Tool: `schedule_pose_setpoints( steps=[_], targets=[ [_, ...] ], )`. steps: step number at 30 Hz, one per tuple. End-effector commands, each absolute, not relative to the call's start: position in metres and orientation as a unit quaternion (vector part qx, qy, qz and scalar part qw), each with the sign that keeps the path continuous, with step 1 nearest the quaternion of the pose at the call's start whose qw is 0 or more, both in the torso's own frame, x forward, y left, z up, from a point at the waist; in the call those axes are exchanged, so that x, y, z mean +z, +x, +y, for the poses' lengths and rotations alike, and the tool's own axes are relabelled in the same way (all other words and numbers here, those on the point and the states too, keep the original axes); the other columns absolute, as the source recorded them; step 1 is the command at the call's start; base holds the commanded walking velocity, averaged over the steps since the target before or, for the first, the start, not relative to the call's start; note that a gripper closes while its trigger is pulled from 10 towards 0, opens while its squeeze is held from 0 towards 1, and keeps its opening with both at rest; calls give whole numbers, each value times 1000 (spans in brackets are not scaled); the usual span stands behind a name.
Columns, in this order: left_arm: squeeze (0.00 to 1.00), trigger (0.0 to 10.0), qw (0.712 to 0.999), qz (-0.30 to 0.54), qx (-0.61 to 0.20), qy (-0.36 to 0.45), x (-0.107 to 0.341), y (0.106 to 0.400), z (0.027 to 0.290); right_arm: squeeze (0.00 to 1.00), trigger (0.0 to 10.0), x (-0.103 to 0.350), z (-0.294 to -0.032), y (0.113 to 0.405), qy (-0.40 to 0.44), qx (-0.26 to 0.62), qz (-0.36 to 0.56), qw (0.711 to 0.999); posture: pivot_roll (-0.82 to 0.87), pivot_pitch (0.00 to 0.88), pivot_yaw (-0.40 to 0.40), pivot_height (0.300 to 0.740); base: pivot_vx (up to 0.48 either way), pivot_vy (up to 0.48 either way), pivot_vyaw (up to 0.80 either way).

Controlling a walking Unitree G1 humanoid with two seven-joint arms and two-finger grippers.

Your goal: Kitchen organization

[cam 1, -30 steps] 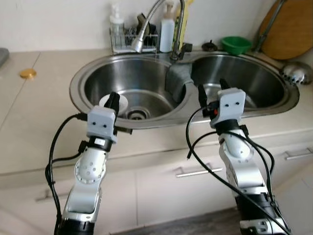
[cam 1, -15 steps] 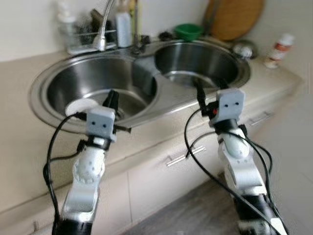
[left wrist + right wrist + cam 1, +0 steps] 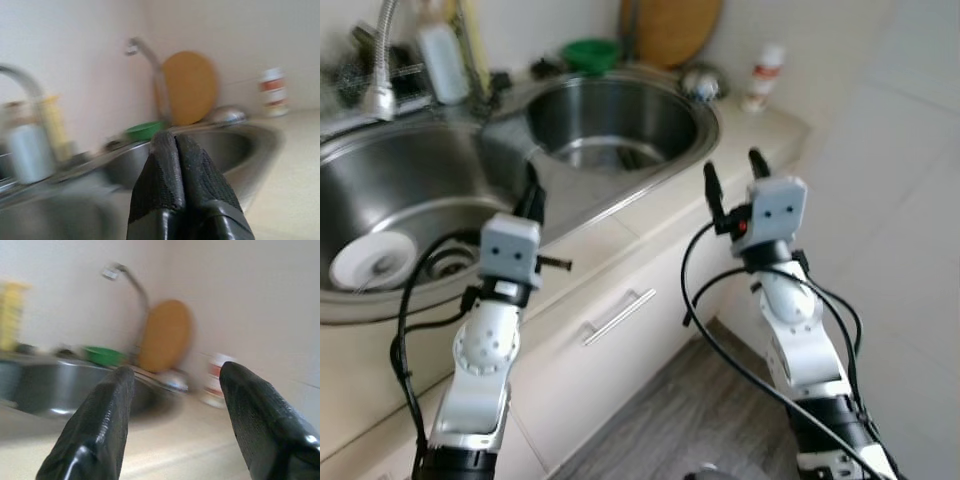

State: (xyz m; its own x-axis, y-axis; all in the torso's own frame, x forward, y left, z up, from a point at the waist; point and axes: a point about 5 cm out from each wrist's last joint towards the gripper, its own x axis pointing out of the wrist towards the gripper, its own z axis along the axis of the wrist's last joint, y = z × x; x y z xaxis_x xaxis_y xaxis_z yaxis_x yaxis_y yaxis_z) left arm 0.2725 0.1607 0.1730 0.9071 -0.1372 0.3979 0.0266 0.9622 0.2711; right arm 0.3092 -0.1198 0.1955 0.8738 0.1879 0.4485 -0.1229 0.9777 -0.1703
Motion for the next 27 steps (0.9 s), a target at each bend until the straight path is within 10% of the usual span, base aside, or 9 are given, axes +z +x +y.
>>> schedule_pose_setpoints(
  steps=[1, 12, 27],
  targets=[
    [0, 10000, 967, -209, -56, 133, 170, 271, 155, 0, 10000, 196, -126, 308, -66, 67, -240, 966, -33, 0, -27, 740, 0, -480, -800],
    [0, 10000, 967, -208, -58, 133, 169, 271, 154, 0, 10000, 196, -130, 308, -68, 55, -240, 967, -37, 0, -24, 740, 0, -471, -800],
    [0, 10000, 968, -208, -57, 130, 169, 271, 154, 0, 10000, 196, -136, 310, -67, 29, -239, 968, -37, 0, -26, 740, 0, 0, -800]
  ],
)
